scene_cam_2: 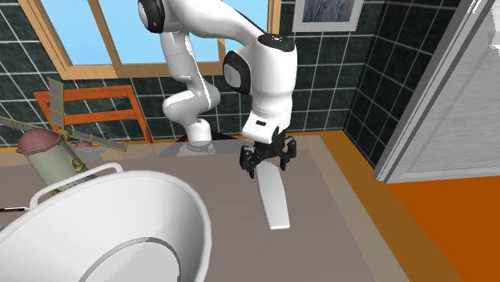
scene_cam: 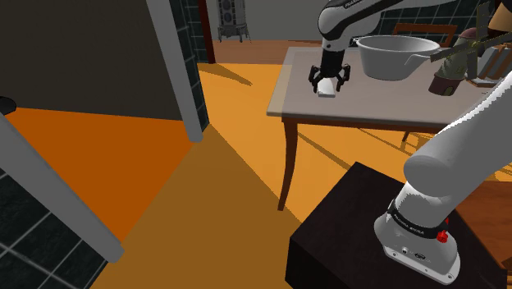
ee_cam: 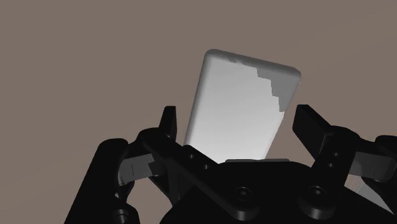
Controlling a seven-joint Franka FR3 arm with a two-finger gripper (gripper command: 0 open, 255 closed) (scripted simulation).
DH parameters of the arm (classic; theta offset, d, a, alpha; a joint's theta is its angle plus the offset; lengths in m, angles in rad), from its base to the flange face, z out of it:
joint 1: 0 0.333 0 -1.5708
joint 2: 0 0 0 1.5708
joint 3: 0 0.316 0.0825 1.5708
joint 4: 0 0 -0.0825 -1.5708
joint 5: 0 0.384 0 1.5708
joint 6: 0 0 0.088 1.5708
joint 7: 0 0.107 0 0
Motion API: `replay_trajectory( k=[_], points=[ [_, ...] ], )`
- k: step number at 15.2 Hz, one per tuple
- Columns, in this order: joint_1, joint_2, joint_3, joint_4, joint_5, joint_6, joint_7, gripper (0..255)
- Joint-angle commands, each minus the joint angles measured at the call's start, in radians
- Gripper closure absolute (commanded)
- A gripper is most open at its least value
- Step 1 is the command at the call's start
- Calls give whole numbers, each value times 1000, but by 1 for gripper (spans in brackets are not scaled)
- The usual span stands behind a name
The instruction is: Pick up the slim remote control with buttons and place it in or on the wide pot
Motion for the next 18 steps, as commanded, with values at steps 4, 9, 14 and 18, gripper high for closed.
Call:
replay_trajectory(
  k=[4, 9, 14, 18],
  points=[
    [0, 2, 0, -2, 0, 5, 1, 0],
    [0, 2, 0, -2, 0, 5, 1, 255],
    [0, 2, 0, -2, 0, 5, 0, 255],
    [0, -6, 1, 18, 0, -23, 1, 255]
  ],
)
